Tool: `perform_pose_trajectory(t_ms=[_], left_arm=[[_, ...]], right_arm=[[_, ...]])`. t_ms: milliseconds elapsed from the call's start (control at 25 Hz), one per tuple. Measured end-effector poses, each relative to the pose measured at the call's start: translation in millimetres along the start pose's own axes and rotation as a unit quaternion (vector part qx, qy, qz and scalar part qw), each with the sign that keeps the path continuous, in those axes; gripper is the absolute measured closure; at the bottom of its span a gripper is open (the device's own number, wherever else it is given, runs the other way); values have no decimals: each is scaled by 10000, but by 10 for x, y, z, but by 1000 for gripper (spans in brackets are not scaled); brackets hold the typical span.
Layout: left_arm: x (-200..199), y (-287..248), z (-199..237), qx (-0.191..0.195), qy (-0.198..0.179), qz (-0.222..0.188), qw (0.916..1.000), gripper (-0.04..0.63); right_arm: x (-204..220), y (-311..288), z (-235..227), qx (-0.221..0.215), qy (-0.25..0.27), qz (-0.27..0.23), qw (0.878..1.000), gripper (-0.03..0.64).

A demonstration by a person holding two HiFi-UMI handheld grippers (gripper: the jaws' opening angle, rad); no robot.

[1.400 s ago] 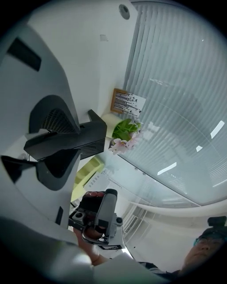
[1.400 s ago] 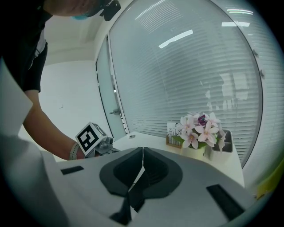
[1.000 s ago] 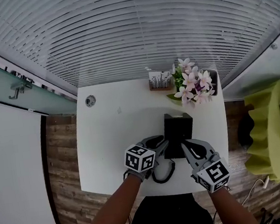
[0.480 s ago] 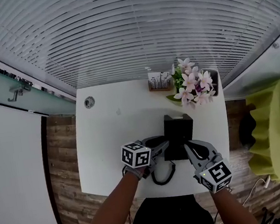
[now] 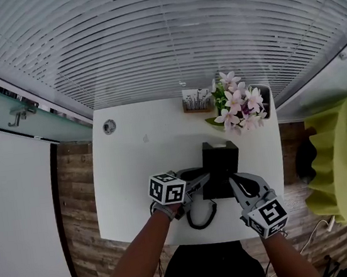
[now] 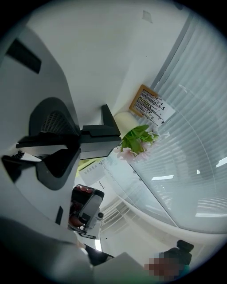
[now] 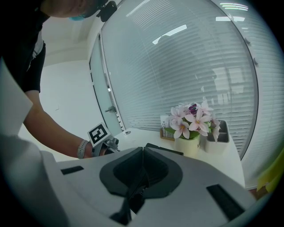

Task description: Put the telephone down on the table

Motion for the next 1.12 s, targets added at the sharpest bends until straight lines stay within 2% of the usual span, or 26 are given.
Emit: perform_pose_trajectory(t_ms=[480, 1120], left_arm=[[-31, 96, -211, 152, 96, -177, 9997, 514], [-58, 407, -839, 167, -161, -325, 9992, 515]], right_arm=[[-33, 45, -47, 78, 32, -4, 10000, 594], [-160, 328, 299, -292, 342, -141, 9989, 594]])
Point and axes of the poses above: the fingertips, and each gripper's own axes: y backward along the fingers, z to its left, x out of its underside, the point moved 5 cm from there along y, backward along the fingers, and after that the axes turned 15 degrees about x, right-handed, at the moved point
